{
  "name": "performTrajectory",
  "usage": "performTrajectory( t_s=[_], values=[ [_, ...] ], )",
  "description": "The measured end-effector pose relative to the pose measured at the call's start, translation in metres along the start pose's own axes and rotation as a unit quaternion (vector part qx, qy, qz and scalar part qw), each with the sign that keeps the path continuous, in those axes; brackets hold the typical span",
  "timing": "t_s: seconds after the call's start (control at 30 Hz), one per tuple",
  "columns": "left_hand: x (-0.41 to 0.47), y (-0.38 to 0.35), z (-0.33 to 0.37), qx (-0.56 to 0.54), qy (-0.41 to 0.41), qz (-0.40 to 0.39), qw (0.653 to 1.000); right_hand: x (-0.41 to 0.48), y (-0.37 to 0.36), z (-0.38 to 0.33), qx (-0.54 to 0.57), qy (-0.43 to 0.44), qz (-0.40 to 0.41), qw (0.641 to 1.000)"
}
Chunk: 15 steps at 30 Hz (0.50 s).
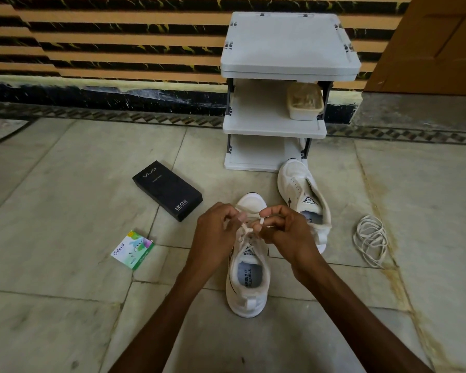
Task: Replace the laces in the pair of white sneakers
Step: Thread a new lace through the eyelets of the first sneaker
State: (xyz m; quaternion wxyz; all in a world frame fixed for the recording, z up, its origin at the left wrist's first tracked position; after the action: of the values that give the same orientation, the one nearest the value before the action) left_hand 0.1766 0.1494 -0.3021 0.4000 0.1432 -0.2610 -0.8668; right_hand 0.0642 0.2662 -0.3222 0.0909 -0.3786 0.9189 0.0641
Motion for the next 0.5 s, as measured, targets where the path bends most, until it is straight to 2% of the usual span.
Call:
performTrajectory(
  t_s=[0.1,0.17,0.27,0.37,0.5],
  values=[
    [0.004,0.000,0.000,-0.172,0.078,-0.045,0.981,-0.001,0.003,0.000,-0.004,0.008,0.014,1.000],
    [0.010,0.002,-0.001,-0.200,0.082,-0.061,0.974,-0.002,0.006,0.000,0.009,0.011,0.016,1.000],
    [0.015,0.000,-0.007,-0.122,0.065,-0.089,0.986,-0.003,0.009,0.001,0.014,0.011,0.015,1.000],
    [0.012,-0.013,-0.015,-0.010,0.036,-0.168,0.985,-0.003,0.009,0.001,0.017,0.012,0.010,1.000],
    [0.005,-0.023,-0.018,-0.041,0.029,-0.255,0.966,-0.003,0.010,0.000,0.017,0.016,0.006,1.000]
  ],
)
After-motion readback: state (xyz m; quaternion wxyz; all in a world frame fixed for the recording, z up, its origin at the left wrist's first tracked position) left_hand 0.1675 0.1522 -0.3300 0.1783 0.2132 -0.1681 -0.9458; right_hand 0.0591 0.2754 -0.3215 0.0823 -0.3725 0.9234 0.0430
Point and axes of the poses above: each hand's wrist, its own x-axis towards the middle knuckle, its own y-axis out of the back of the hand, z = x × y, the point moved 5 cm from there along x, towards the middle knuckle, and after that the axes turned 6 degrees about y, right-handed, at the moved point
